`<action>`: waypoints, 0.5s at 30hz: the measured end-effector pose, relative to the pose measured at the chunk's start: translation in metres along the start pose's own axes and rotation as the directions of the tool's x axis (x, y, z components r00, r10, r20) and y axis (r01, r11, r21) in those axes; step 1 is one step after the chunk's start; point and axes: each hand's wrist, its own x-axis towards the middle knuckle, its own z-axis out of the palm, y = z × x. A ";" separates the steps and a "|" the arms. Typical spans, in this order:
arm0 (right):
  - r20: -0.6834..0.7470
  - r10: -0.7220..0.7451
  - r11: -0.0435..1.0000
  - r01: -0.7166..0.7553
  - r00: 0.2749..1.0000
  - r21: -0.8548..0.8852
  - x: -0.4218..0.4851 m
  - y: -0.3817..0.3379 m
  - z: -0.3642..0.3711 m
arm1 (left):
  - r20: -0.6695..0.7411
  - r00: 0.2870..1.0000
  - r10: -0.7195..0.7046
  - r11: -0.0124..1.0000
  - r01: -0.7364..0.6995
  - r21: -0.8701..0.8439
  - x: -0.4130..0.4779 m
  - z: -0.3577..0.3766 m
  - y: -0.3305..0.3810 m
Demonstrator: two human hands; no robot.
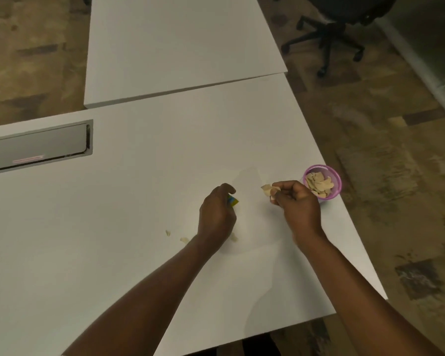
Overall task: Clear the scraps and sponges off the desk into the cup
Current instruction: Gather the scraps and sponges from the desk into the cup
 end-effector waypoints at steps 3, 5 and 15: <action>-0.116 -0.148 0.974 0.125 0.982 -0.190 0.013 -0.007 -0.035 | 0.035 0.998 0.046 0.999 -0.045 -0.013 0.008 0.016 0.036; -0.197 -0.256 0.920 0.176 0.946 -0.350 0.020 -0.009 -0.057 | 0.054 0.996 0.077 0.997 -0.075 -0.034 0.014 0.026 0.062; -0.159 -0.384 0.736 0.197 0.910 -0.648 0.057 -0.002 -0.095 | 0.039 0.936 0.349 0.937 -0.350 0.017 0.039 0.096 0.136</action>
